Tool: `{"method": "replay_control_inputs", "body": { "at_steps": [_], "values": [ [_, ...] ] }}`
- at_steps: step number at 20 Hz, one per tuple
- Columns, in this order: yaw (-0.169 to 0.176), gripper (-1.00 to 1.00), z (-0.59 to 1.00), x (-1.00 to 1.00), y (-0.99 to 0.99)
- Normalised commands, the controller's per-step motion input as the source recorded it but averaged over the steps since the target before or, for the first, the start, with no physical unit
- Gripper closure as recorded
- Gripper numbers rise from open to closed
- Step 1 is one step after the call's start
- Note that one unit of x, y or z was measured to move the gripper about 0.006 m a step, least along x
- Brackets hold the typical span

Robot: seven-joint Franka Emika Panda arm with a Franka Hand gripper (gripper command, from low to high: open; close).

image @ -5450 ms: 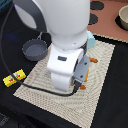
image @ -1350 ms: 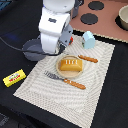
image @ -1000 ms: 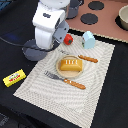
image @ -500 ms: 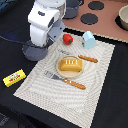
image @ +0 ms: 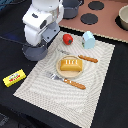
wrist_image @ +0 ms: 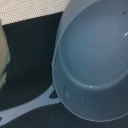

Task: Interact with the objects in diverse but meaningful ways.

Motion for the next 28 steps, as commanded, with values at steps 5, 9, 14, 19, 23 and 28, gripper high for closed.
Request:
{"method": "replay_control_inputs", "body": {
  "at_steps": [5,9,14,19,23,28],
  "values": [
    [-0.067,-1.00,-0.17,-0.23,0.33],
    [-0.054,-1.00,-0.22,-0.21,0.31],
    [-0.034,-1.00,-0.23,-0.19,0.31],
    [-0.020,-1.00,-0.35,-0.33,0.23],
    [-0.019,-1.00,-0.39,-0.37,0.16],
    [-0.026,-1.00,-0.33,-0.39,0.15]
  ]
}}
